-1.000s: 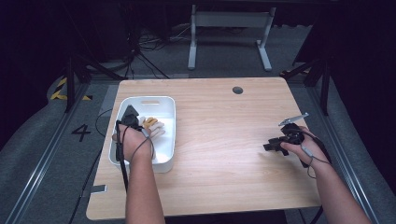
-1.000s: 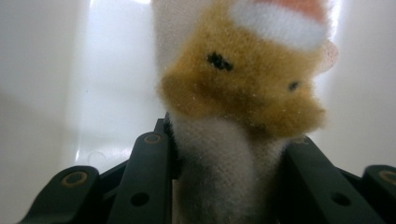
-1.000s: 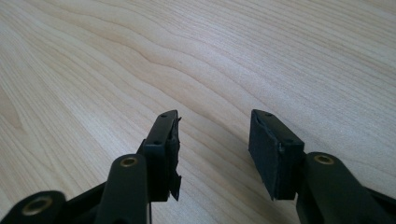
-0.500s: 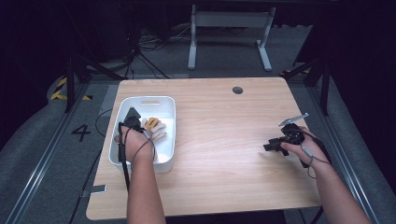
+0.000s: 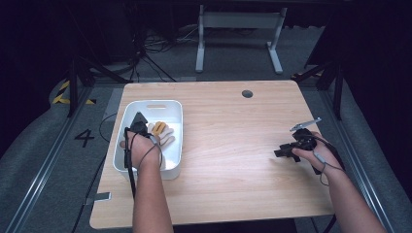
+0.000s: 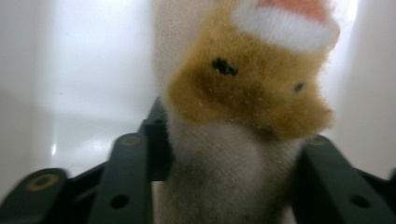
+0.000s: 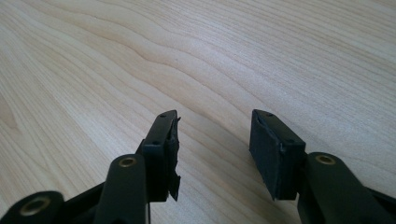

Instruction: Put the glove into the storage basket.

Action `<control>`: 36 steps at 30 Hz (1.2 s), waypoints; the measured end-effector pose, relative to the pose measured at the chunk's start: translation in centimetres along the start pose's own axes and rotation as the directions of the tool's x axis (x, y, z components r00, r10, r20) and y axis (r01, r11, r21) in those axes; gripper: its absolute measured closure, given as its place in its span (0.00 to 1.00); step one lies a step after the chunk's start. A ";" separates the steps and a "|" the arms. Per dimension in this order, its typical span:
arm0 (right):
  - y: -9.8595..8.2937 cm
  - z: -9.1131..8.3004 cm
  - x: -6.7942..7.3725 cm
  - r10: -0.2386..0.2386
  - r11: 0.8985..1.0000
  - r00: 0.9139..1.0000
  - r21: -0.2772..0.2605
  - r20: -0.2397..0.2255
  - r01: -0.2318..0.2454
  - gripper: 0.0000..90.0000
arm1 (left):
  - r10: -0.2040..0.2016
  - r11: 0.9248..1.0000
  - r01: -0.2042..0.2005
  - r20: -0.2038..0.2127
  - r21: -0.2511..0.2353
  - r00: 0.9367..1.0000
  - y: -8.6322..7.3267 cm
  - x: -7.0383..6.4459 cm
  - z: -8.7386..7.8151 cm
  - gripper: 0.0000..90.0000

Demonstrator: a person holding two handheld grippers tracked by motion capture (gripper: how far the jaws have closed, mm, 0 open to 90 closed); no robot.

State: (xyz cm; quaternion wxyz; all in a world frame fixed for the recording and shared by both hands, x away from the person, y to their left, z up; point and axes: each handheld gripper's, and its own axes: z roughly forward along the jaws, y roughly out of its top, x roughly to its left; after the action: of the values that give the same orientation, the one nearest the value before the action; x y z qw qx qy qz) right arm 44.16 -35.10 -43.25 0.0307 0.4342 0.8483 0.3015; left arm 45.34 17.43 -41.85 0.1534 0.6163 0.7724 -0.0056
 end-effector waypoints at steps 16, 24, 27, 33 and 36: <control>0.0 0.1 -0.1 0.000 1.000 1.000 -0.001 0.001 0.000 0.58 | 0.022 0.999 -0.020 -0.059 0.043 0.998 0.1 -1.6 0.3 0.19; 0.0 0.0 -0.1 -0.001 1.000 1.000 -0.006 0.003 0.001 0.58 | 0.043 0.999 -0.041 -0.055 0.030 0.998 0.1 -1.7 -0.1 0.21; 0.0 0.0 -0.2 -0.001 1.000 1.000 -0.005 0.004 0.001 0.57 | 0.055 0.998 -0.056 -0.056 -0.006 0.997 0.1 -1.7 -0.8 0.21; 0.0 0.0 -0.1 -0.007 1.000 1.000 -0.011 0.008 0.007 0.56 | 0.065 0.996 -0.069 -0.052 -0.065 0.996 0.1 -1.9 -2.4 0.22; 0.0 0.1 -0.2 -0.009 1.000 1.000 -0.010 0.011 0.009 0.56 | 0.088 0.992 -0.092 -0.054 -0.081 0.995 0.0 -2.2 -3.2 0.23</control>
State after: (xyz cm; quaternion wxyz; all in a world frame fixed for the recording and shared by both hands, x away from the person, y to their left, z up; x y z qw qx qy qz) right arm 44.27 -35.19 -43.34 0.0391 0.4319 0.8486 0.3031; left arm 45.02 15.96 -38.29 0.1596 0.6436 0.7469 0.0492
